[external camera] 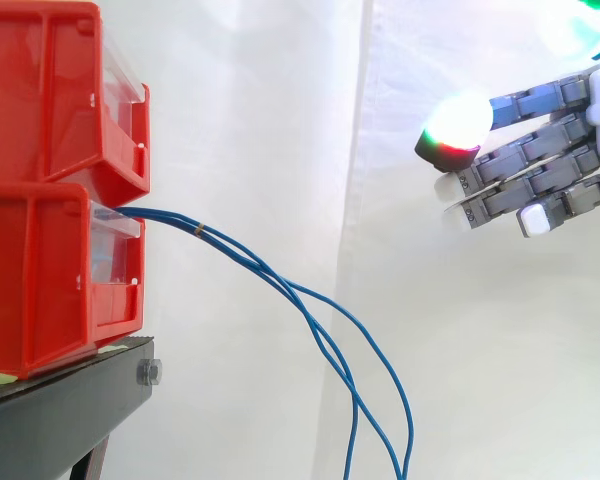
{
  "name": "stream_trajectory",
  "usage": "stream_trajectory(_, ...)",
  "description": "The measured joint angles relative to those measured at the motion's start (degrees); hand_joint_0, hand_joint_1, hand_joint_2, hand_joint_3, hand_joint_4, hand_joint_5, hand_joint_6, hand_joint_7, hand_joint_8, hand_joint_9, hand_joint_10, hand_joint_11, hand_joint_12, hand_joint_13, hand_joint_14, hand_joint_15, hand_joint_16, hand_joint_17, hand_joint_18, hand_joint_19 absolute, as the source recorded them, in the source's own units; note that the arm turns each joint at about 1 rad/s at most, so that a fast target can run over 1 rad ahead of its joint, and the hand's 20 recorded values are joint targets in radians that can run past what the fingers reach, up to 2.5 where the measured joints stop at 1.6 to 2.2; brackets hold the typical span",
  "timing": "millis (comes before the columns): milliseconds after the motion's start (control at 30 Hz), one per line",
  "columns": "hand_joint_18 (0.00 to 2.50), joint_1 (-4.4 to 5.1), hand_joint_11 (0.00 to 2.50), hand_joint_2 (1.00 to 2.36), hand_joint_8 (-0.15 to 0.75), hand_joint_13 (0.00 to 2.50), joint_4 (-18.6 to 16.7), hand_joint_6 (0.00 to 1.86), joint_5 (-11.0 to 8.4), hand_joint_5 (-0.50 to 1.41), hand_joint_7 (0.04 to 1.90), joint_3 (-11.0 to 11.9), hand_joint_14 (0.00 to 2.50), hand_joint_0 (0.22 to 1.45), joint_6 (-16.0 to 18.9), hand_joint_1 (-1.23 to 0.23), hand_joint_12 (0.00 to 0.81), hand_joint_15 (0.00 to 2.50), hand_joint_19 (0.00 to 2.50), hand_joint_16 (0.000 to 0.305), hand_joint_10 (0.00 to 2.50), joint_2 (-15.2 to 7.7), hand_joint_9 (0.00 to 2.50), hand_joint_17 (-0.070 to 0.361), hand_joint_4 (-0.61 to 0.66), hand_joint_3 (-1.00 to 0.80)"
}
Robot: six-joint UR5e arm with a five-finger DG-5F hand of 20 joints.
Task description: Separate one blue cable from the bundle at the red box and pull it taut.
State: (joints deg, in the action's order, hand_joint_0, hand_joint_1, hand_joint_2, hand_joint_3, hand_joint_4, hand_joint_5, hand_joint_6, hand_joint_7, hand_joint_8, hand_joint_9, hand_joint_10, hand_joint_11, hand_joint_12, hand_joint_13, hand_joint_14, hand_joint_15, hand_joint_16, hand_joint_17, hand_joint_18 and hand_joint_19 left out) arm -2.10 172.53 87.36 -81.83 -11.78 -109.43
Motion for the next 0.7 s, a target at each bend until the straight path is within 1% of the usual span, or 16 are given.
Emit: stream_trajectory(700, 0.51, -0.01, 0.13, 1.0, 0.283, 0.27, 0.0, 0.5, 0.0, -0.21, 0.76, 0.0, 0.0, 0.55, 0.0, -0.65, 0.372, 0.11, 0.55, 0.054, 0.0, 0.0, 0.42, 0.121, 0.19, -0.5)
